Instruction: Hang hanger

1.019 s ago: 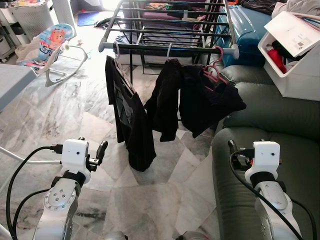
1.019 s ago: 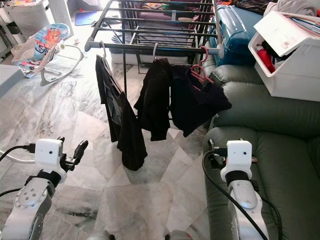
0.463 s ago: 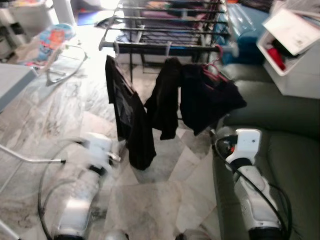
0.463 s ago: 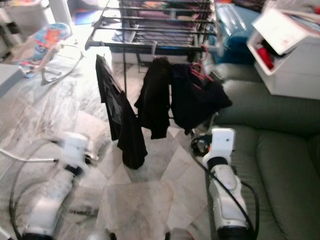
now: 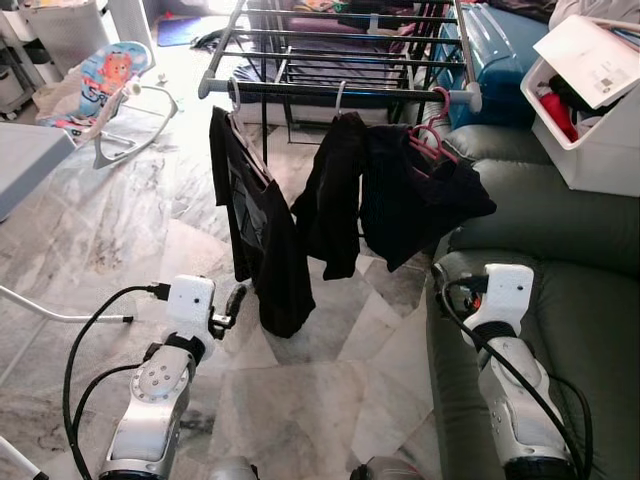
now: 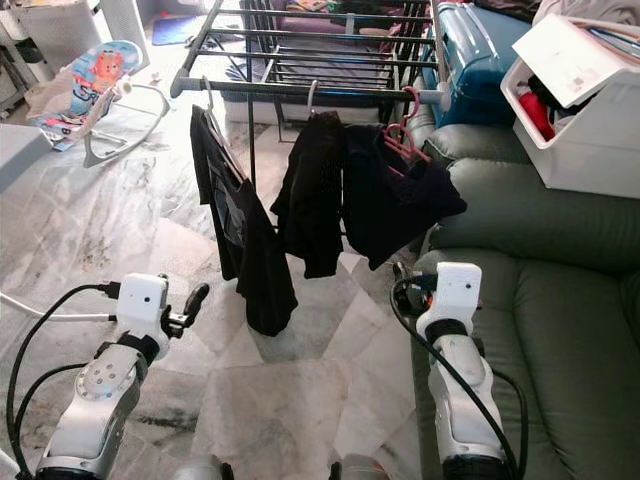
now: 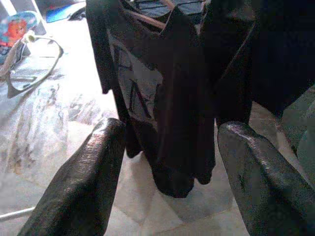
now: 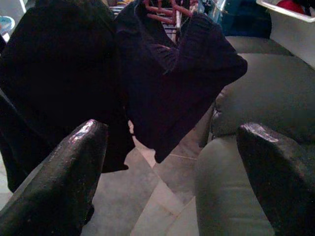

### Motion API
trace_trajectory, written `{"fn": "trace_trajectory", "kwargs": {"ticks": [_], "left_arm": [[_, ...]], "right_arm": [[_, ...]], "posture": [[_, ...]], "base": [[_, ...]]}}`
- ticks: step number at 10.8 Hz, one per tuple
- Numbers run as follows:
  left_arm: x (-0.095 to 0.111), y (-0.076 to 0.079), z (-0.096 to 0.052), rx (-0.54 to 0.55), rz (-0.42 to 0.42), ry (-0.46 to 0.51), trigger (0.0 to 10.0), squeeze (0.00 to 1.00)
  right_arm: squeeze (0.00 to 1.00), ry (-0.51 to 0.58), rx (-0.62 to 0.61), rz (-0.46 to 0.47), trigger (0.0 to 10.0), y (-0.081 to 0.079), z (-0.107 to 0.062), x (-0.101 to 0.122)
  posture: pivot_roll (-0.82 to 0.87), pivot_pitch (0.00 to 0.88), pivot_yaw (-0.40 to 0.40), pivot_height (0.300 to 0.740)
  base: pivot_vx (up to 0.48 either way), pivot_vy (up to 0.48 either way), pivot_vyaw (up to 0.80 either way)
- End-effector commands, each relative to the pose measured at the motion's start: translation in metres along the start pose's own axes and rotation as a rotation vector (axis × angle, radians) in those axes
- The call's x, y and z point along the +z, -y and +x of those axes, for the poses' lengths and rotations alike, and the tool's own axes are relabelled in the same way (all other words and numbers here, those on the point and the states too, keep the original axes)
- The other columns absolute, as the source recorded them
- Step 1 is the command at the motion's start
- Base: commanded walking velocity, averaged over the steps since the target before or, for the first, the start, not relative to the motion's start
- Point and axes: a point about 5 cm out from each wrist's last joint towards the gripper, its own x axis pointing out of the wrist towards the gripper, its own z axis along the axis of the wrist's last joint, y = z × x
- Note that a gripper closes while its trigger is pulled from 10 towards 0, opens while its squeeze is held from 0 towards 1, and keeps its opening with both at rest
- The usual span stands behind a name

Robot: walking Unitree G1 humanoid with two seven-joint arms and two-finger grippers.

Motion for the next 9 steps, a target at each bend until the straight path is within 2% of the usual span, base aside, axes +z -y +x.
{"fn": "trace_trajectory", "kwargs": {"ticks": [1,7,8,9], "left_arm": [[-0.003,-0.0025,-0.001,0.008,-0.005,-0.014,10.0,0.0],[-0.002,0.0028,0.0042,-0.026,-0.038,-0.017,10.0,0.0],[-0.0019,0.0062,0.0046,-0.044,-0.048,-0.018,10.0,1.0],[-0.002,0.0075,0.0044,-0.046,-0.047,-0.017,10.0,1.0]], "right_arm": [[0.0,-0.002,-0.004,-0.002,10.0,0.0014,-0.0002,-0.0013],[0.0,0.014,-0.036,0.0,10.0,0.0054,0.0075,0.0023],[1.0,0.02,-0.026,0.013,10.0,0.0042,0.0082,0.0026],[1.0,0.022,-0.028,0.009,10.0,0.0042,0.0085,0.0031]], "posture": [[-0.03,0.0,0.008,0.74],[-0.03,0.0,-0.004,0.74],[-0.03,0.0,-0.006,0.74],[-0.03,0.0,-0.005,0.74]], "base": [[0.0,0.0,0.0],[0.0,0.48,0.0],[0.0,0.48,0.0],[0.0,0.48,0.0]]}}
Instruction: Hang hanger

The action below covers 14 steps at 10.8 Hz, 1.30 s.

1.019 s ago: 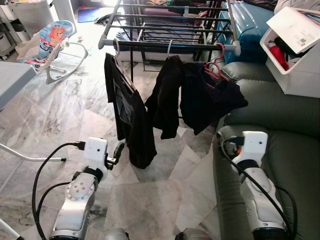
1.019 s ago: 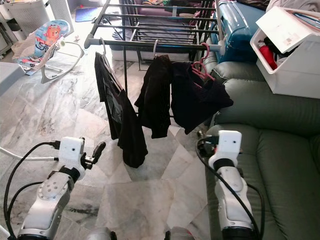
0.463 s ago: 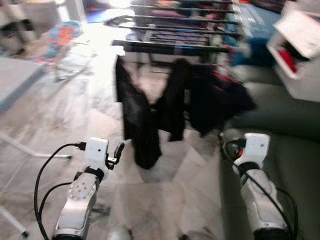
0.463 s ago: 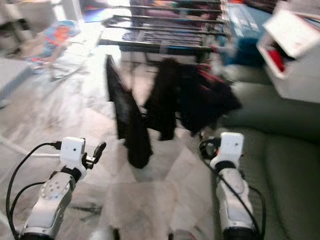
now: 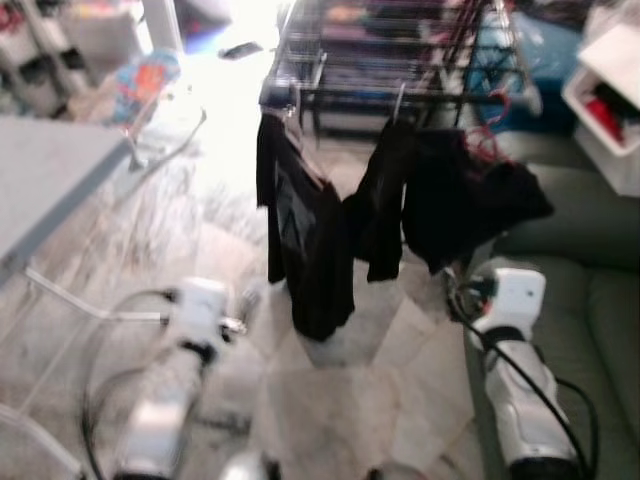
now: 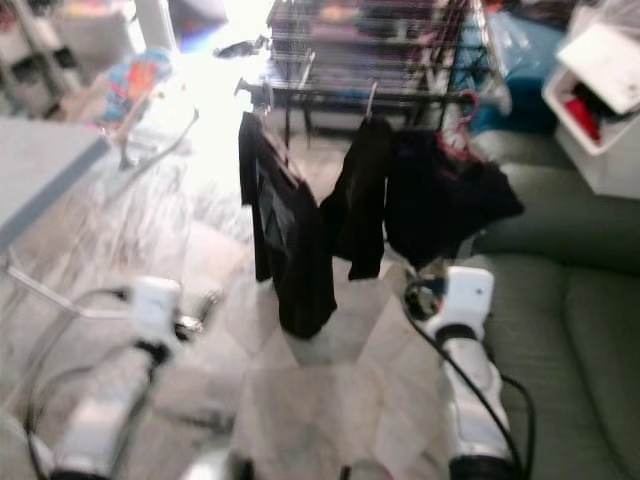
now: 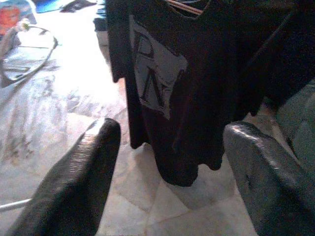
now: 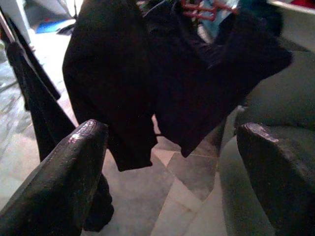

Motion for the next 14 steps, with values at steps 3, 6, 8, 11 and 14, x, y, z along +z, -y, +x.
{"fn": "trace_trajectory", "kwargs": {"ticks": [3,6,8,11,14], "left_arm": [[0.001,-0.009,0.0,0.0,0.016,-0.007,10.0,0.39],[0.009,0.0,0.001,-0.059,0.038,0.024,10.0,0.0],[0.008,0.007,0.002,-0.067,0.049,0.031,10.0,0.0],[0.014,0.009,0.004,-0.126,0.038,0.073,10.0,0.0],[0.018,0.01,0.007,-0.133,0.036,0.091,10.0,0.0]], "right_arm": [[0.71,0.02,0.011,0.002,10.0,-0.007,0.005,0.004],[0.0,0.005,0.018,-0.004,10.0,-0.009,0.004,0.0],[0.0,-0.025,0.025,-0.003,10.0,-0.013,0.0,-0.009],[0.0,-0.005,0.015,-0.006,10.0,-0.015,0.008,-0.004],[0.0,0.01,0.012,-0.023,10.0,-0.014,0.014,0.001]], "posture": [[-0.03,0.0,-0.003,0.74],[-0.03,0.0,-0.01,0.74],[-0.03,0.0,-0.022,0.74],[-0.03,0.0,-0.01,0.74],[-0.03,0.0,-0.009,0.74]], "base": [[0.0,0.48,0.0],[0.0,0.48,0.0],[0.0,0.169,0.0],[0.125,0.0,0.0],[0.441,0.0,0.0]]}}
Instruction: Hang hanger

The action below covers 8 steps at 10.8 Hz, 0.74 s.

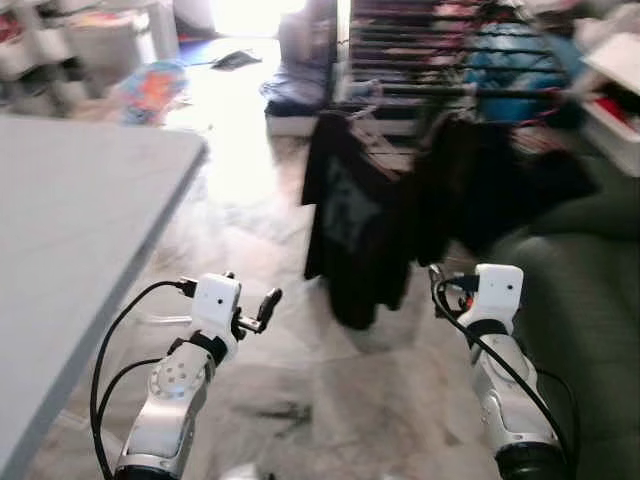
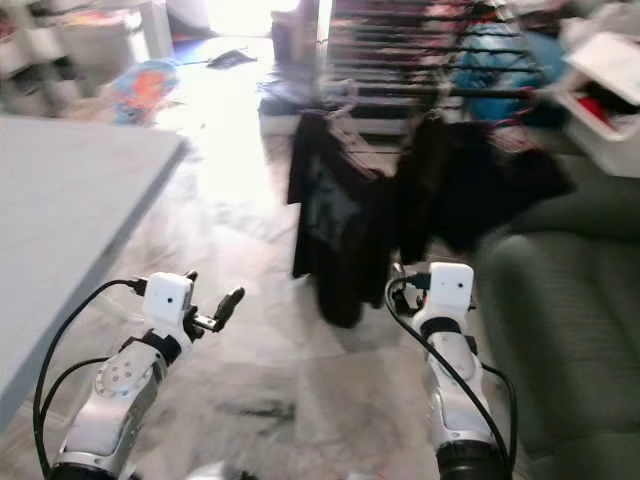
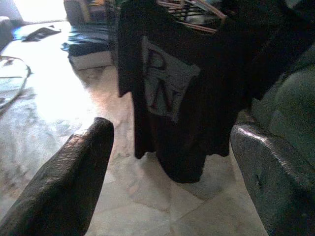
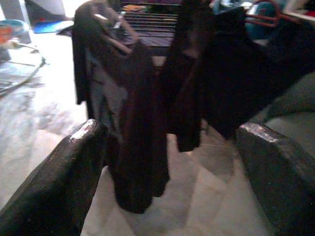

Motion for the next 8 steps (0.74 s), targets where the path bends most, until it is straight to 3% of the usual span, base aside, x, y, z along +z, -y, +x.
{"fn": "trace_trajectory", "kwargs": {"ticks": [1,6,8], "left_arm": [[0.003,0.002,0.003,-0.015,-0.001,0.009,10.0,0.0],[0.004,0.011,0.009,-0.05,0.014,0.02,10.0,0.0],[0.003,0.015,0.01,-0.066,0.012,0.021,10.0,0.0]], "right_arm": [[0.0,0.013,-0.013,-0.004,10.0,0.001,0.004,0.003],[0.0,0.029,-0.005,-0.02,10.0,-0.002,0.009,0.008],[0.0,0.025,-0.012,-0.023,10.0,-0.001,0.011,0.008]], "posture": [[-0.03,0.0,-0.006,0.74],[-0.04,0.0,-0.009,0.74],[-0.05,0.0,-0.009,0.74]], "base": [[0.469,0.0,0.0],[0.468,0.0,0.0],[0.465,0.0,-0.8]]}}
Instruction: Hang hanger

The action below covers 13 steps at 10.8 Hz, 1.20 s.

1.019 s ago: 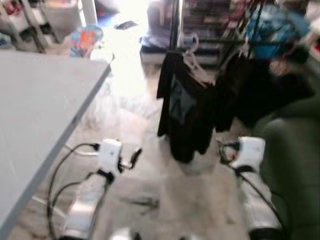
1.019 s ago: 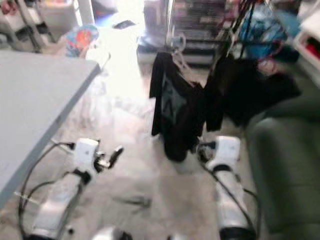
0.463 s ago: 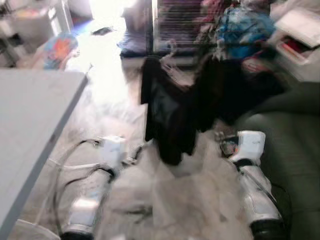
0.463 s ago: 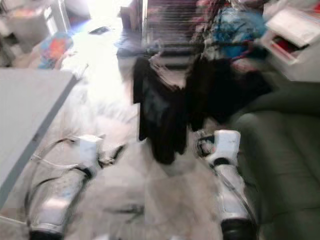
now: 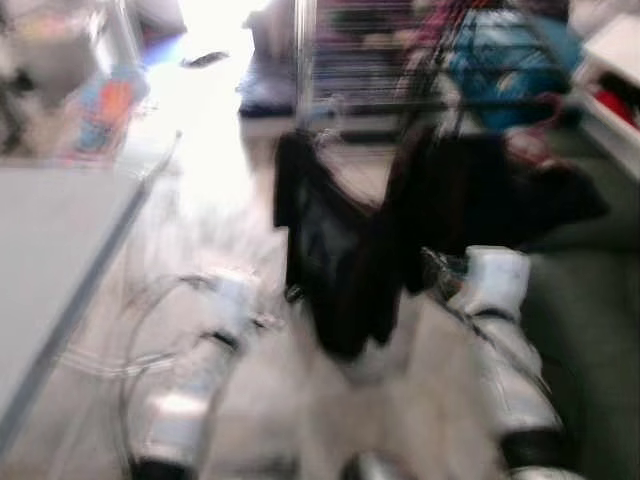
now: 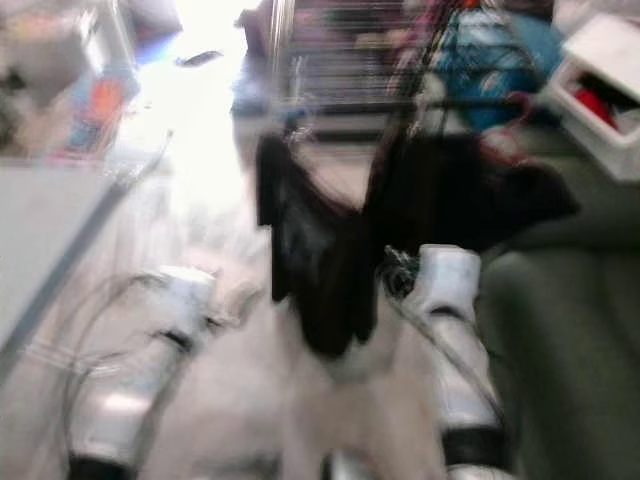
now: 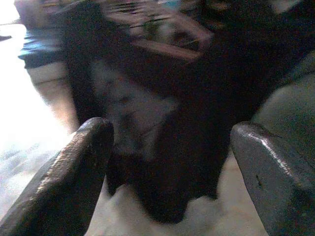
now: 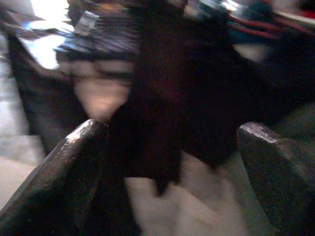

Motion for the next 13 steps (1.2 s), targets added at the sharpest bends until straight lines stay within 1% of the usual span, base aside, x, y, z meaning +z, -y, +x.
{"fn": "trace_trajectory", "kwargs": {"ticks": [1,2,3,4,5,6,7,8,10,13], "left_arm": [[0.002,-0.012,-0.003,0.032,0.028,-0.001,10.0,0.0],[0.002,-0.012,-0.003,0.034,0.024,0.0,10.0,0.0],[0.002,-0.013,-0.003,0.047,0.009,0.002,10.0,0.0],[0.001,-0.014,-0.003,0.055,0.014,-0.002,10.0,0.0],[0.003,-0.012,-0.002,0.041,0.008,0.012,10.0,0.0],[0.006,-0.011,-0.002,0.031,-0.006,0.032,10.0,0.0],[0.009,-0.009,-0.001,0.018,-0.027,0.047,10.0,0.0],[0.01,-0.009,-0.001,0.015,-0.025,0.049,10.0,0.0],[0.01,-0.009,0.0,0.011,-0.026,0.049,10.0,0.0],[0.01,-0.008,-0.001,0.009,-0.029,0.045,10.0,0.0]], "right_arm": [[0.0,0.032,0.023,0.006,10.0,-0.009,0.003,0.008],[0.0,0.037,0.025,-0.002,10.0,-0.009,0.004,0.009],[0.0,0.048,0.032,-0.017,10.0,-0.01,0.003,0.01],[0.0,0.069,0.045,-0.04,10.0,-0.011,0.003,0.013],[0.0,0.093,0.052,-0.084,10.0,-0.012,0.003,0.016],[0.0,0.114,0.043,-0.143,10.0,-0.011,0.003,0.02],[0.0,0.138,0.038,-0.149,10.0,-0.01,0.003,0.024],[0.0,0.156,0.039,-0.17,10.0,-0.01,0.003,0.026],[0.0,0.182,0.039,-0.198,10.0,-0.009,0.004,0.031],[0.0,0.186,0.036,-0.207,10.0,-0.007,0.006,0.032]], "posture": [[-0.05,0.0,-0.009,0.74],[-0.05,0.0,-0.011,0.74],[-0.05,0.0,-0.011,0.74],[-0.05,0.0,-0.012,0.74],[-0.05,0.0,-0.012,0.74],[-0.06,0.0,-0.012,0.74],[-0.06,0.0,-0.012,0.74],[-0.06,0.0,-0.012,0.74],[-0.06,0.0,-0.011,0.74],[-0.06,0.0,-0.011,0.74]], "base": [[0.465,0.0,-0.8],[0.461,0.0,-0.7],[0.0,0.0,0.0],[0.0,0.0,0.0],[0.0,0.0,0.0],[0.0,0.0,-0.8],[0.315,0.0,-0.8],[0.352,0.0,-0.8],[0.371,0.0,0.0],[0.404,0.0,0.0]]}}
